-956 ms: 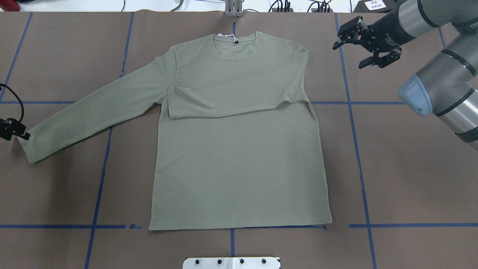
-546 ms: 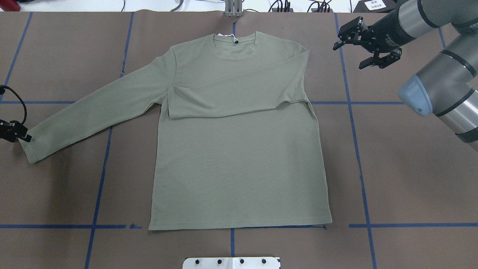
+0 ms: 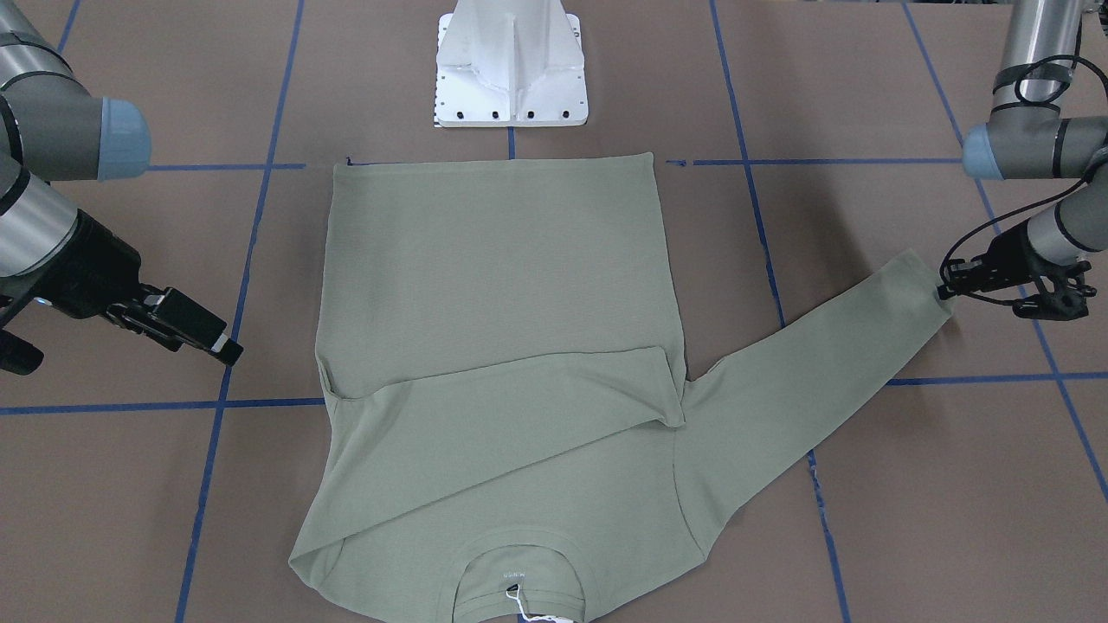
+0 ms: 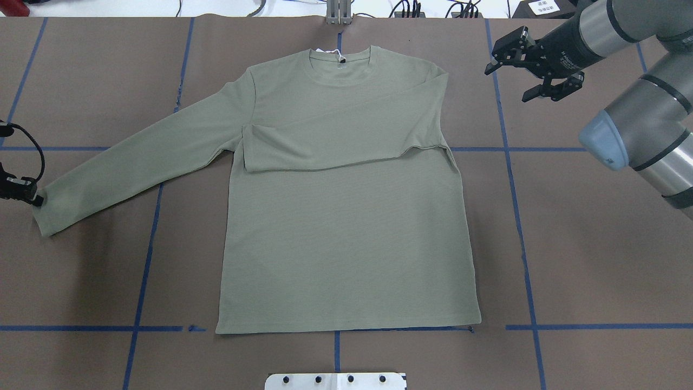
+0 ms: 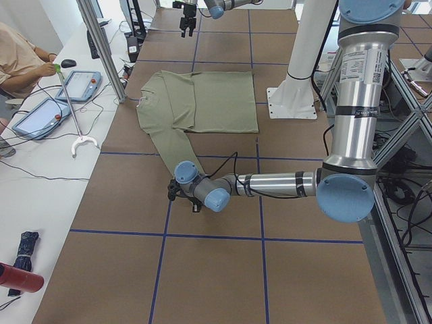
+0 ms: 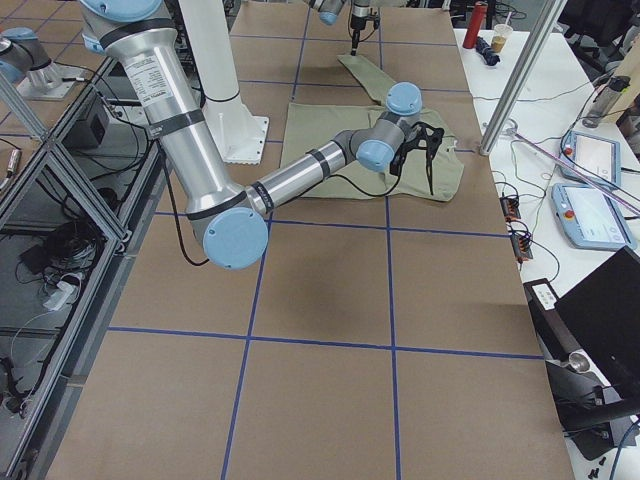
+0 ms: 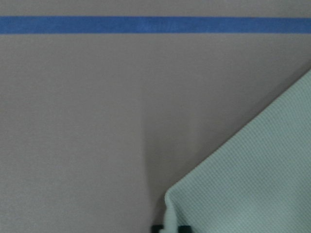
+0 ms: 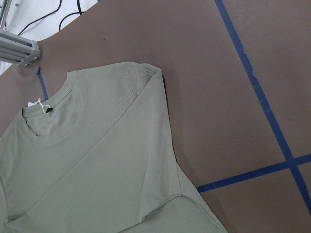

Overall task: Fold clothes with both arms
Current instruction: 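Move the left gripper to the other sleeve cuff while the right gripper waits, then grasp the cuff with the left gripper and fold it across the shirt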

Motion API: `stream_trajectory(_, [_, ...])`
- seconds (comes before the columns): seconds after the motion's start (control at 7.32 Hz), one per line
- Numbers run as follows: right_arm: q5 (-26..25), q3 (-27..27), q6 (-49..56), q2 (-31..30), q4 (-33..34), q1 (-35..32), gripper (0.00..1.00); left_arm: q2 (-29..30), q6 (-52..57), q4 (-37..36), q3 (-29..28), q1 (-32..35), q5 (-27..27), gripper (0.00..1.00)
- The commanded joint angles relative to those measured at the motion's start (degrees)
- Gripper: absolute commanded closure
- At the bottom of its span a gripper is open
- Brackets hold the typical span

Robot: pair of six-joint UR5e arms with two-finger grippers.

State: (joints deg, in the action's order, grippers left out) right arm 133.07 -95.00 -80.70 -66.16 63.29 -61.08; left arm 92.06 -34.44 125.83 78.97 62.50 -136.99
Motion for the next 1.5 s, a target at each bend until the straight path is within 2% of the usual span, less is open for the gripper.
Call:
stream_trajectory(0.0, [0.0,0.0,0.0,-0.4,0.0,0.0,0.01,0.0,-0.1,-0.4,5.2,0.1,-0.8,1.00])
stream_trajectory(0.14, [0.2,-0.3,0.0,-0.8,0.0,-0.2,0.01,-0.1,-0.1,-0.2,9.2,0.2,-4.4,1.00])
stream_trajectory(0.27, [0.4,-0.5,0.5,-1.3,-0.1,-1.3,0.01,0.2,-1.4,-0.4,13.7,0.1,-4.9,1.00])
stream_trajectory(0.55, [0.9,-0.4,9.8,-5.9,-0.2,-2.9,0.01,11.1,-22.3,-0.4,17.5,-1.2,-4.9,1.00])
stream_trajectory(0.68, [0.9,0.0,13.8,-7.7,-0.2,-3.9,0.01,15.9,-31.3,-0.5,19.0,-5.4,-4.3,1.00])
stream_trajectory(0.82, [0.8,0.1,16.6,-9.2,-0.2,-4.8,0.01,23.6,-41.1,-0.5,18.0,-9.8,-2.3,1.00])
stream_trajectory(0.96, [1.2,0.0,18.8,-10.6,-0.4,-6.2,0.01,31.5,-49.0,-0.4,15.3,-13.8,3.8,1.00])
stream_trajectory(1.09, [2.0,0.1,20.0,-11.4,-0.3,-7.1,0.01,38.9,-53.3,0.1,9.4,-17.4,8.1,1.00])
stream_trajectory(1.37, [2.1,-0.4,20.1,-12.2,-0.4,-7.3,0.01,53.8,-58.4,1.8,-4.0,-23.7,20.2,1.00])
